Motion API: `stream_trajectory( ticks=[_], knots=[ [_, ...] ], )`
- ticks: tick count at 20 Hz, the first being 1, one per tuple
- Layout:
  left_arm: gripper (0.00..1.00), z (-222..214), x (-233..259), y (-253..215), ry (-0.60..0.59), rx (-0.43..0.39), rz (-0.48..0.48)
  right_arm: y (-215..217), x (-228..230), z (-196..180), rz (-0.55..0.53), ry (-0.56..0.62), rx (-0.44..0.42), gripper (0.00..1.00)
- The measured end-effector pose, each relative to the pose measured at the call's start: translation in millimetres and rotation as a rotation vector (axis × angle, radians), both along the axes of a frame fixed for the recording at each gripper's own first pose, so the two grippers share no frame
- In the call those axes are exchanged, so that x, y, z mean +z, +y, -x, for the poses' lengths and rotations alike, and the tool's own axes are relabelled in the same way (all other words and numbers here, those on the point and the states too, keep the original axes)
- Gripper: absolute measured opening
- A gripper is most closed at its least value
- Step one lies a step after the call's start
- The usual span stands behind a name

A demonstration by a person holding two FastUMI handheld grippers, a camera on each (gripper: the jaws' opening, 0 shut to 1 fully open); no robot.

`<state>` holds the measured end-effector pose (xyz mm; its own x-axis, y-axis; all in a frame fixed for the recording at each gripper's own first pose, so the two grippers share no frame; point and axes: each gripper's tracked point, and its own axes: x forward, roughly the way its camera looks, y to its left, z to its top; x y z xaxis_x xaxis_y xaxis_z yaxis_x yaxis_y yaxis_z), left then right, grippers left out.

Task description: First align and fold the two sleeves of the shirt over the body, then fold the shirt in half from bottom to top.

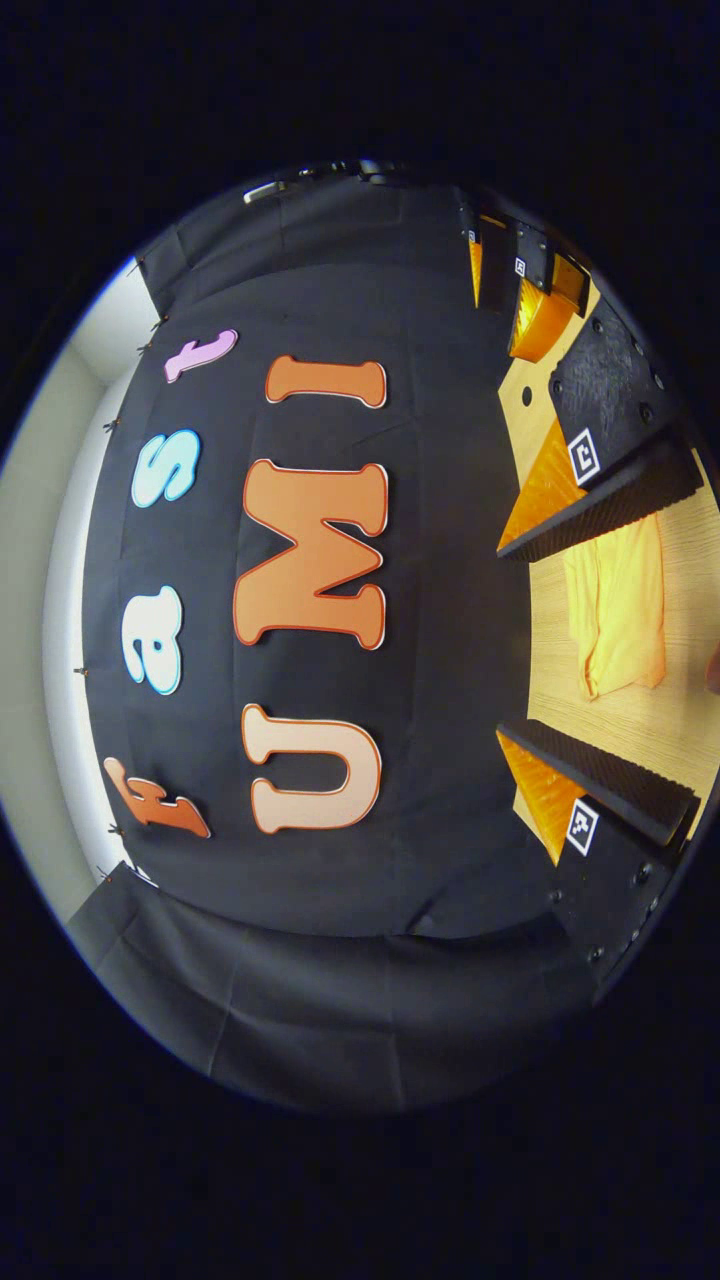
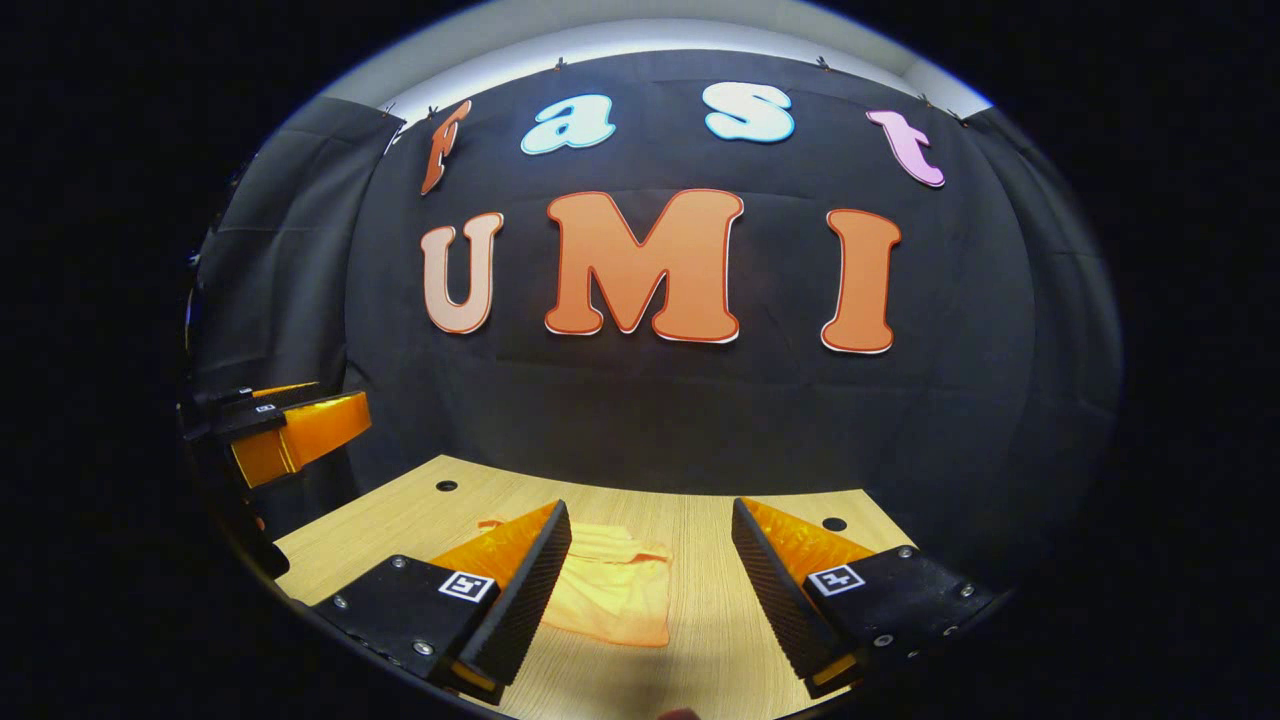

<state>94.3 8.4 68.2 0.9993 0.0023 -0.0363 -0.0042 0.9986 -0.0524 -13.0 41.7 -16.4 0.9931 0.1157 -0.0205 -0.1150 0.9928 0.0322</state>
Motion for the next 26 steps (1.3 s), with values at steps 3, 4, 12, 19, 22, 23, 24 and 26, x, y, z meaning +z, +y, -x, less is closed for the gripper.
stream_trajectory(
  ticks=[3, 4, 12, 19, 22, 23, 24, 26],
  knots=[
    [0.98, 15, -9, -8, 0.012, 0.009, -0.027, 0, -1, 12, -0.005, -0.027, 0.015, 0.98],
    [0.98, 19, -13, -11, 0.022, 0.004, -0.031, 2, 2, 13, -0.002, -0.041, 0.025, 0.98],
    [0.98, 68, -30, -31, 0.041, 0.004, -0.070, 9, -3, 33, 0.029, -0.089, 0.093, 0.98],
    [0.97, 70, -29, -30, 0.041, 0.033, -0.104, 8, 2, 42, 0.072, -0.130, 0.107, 0.98],
    [0.97, 75, -26, -35, 0.020, 0.033, -0.123, 8, 0, 46, 0.068, -0.123, 0.124, 0.98],
    [0.97, 76, -26, -36, 0.014, 0.031, -0.133, 9, 0, 47, 0.059, -0.126, 0.127, 0.98],
    [0.97, 75, -26, -37, 0.011, 0.031, -0.142, 8, 0, 48, 0.052, -0.132, 0.125, 0.98],
    [0.98, 76, -27, -42, 0.001, 0.023, -0.153, 7, -2, 47, 0.048, -0.132, 0.126, 0.98]
  ],
)
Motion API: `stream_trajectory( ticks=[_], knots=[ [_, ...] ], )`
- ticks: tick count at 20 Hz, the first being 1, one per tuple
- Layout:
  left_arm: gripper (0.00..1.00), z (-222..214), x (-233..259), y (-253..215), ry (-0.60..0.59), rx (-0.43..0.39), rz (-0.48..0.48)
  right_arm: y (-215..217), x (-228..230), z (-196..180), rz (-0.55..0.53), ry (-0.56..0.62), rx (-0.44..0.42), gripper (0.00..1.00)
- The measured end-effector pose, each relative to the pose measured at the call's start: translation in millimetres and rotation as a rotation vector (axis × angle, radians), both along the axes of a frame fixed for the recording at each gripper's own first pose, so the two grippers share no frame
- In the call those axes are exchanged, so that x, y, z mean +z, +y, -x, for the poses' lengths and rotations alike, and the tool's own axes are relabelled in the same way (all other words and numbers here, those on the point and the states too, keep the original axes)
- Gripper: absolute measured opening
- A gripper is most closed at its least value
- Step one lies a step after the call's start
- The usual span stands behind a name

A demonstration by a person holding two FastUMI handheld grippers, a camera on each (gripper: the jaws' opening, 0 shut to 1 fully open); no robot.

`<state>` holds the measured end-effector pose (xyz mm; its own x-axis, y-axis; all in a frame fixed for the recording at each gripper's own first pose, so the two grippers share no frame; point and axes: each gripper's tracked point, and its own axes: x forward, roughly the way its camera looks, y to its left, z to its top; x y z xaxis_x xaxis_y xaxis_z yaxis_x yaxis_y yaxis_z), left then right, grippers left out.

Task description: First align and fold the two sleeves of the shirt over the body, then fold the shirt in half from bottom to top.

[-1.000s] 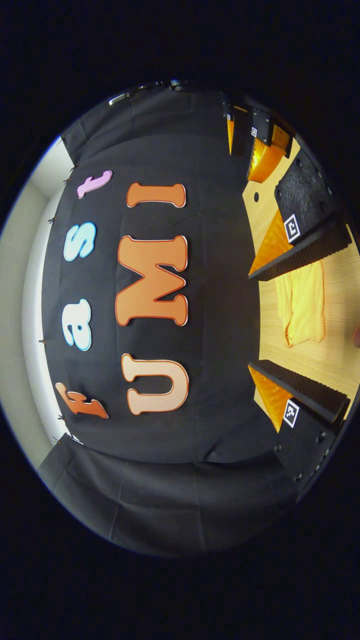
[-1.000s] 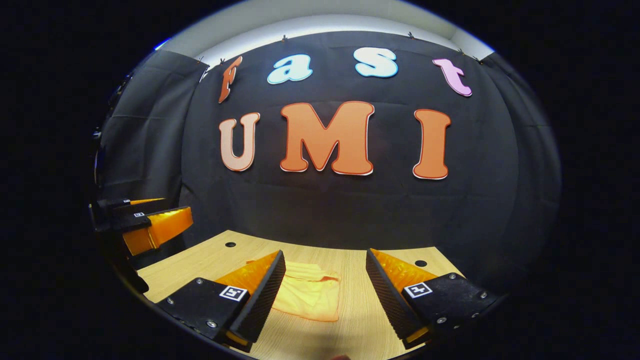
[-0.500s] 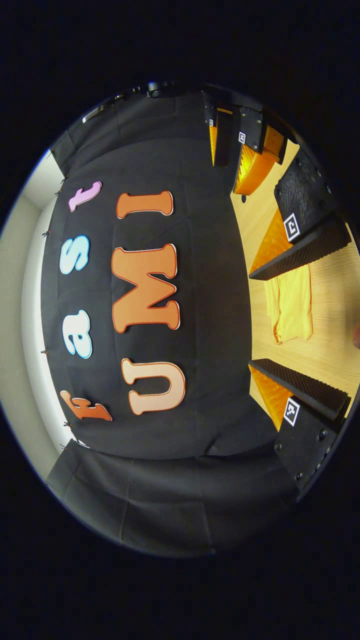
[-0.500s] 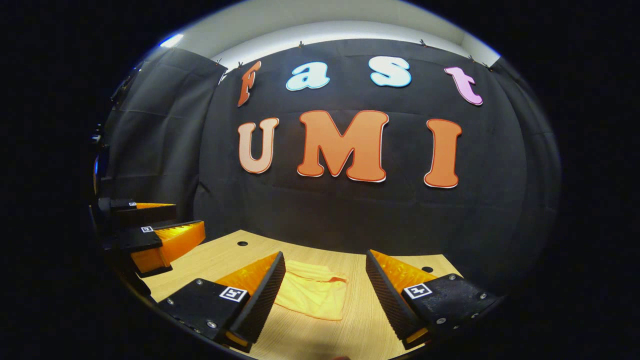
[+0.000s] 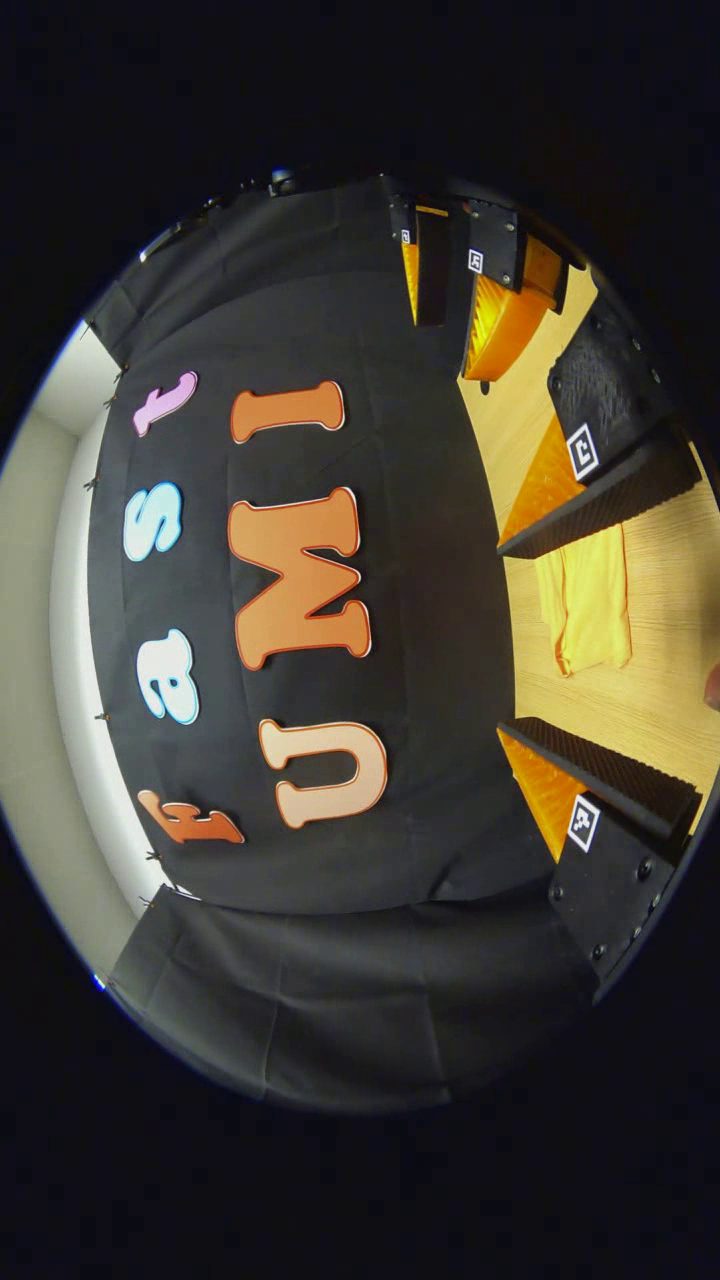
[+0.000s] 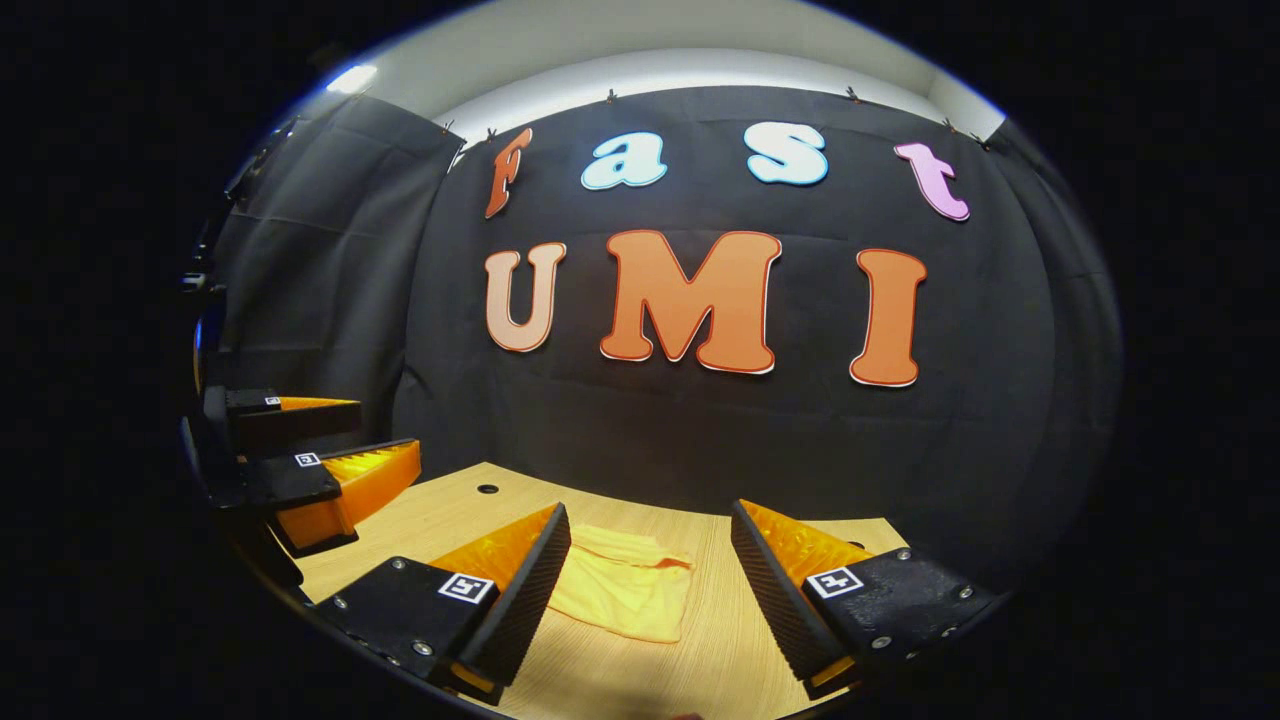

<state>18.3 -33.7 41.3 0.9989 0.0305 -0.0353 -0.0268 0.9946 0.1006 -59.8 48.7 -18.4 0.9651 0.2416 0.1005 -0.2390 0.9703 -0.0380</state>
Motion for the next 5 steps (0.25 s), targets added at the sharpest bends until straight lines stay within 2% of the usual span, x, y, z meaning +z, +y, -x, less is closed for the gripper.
stream_trajectory(
  ticks=[1, 5],
  knots=[
    [1.00, 2.0, -0.2, -1.7, 0.002, -0.005, -0.001, 1.0, -1.0, 1.2, 0.000, 0.003, 0.002, 0.98],
    [0.97, 7.3, -4.7, -3.5, 0.007, -0.013, 0.005, 3.8, -2.9, 2.4, -0.009, 0.013, 0.005, 0.98]
  ],
)
